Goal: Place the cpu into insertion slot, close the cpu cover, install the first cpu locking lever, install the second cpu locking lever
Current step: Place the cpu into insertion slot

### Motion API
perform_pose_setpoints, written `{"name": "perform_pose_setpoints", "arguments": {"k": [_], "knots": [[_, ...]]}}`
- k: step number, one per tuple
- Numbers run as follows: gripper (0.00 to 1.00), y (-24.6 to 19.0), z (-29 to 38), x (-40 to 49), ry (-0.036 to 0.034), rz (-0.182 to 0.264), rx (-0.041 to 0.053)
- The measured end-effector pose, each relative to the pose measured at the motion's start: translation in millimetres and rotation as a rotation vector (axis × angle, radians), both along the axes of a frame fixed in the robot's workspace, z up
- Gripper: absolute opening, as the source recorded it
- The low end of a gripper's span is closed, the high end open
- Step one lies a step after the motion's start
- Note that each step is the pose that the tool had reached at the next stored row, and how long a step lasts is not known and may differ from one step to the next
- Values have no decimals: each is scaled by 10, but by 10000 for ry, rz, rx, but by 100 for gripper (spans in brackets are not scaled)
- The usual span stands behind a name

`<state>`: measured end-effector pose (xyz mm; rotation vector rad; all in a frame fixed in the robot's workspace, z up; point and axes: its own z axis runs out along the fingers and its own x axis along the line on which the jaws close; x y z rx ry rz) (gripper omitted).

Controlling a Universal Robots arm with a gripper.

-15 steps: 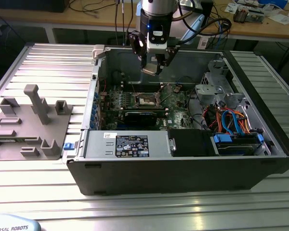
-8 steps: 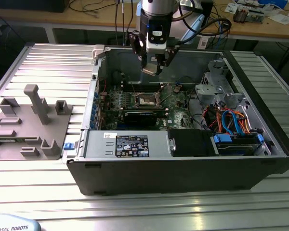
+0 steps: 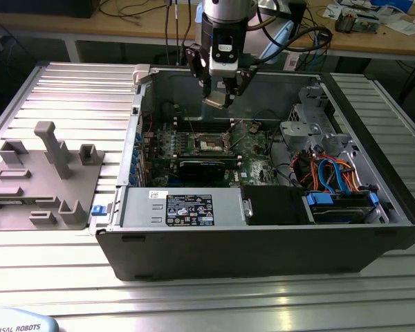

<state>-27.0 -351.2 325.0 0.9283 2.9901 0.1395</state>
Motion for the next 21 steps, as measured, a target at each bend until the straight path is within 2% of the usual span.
{"name": "perform_pose_setpoints", "arguments": {"k": [21], "knots": [[54, 0, -2, 0, 0, -415, -1]]}}
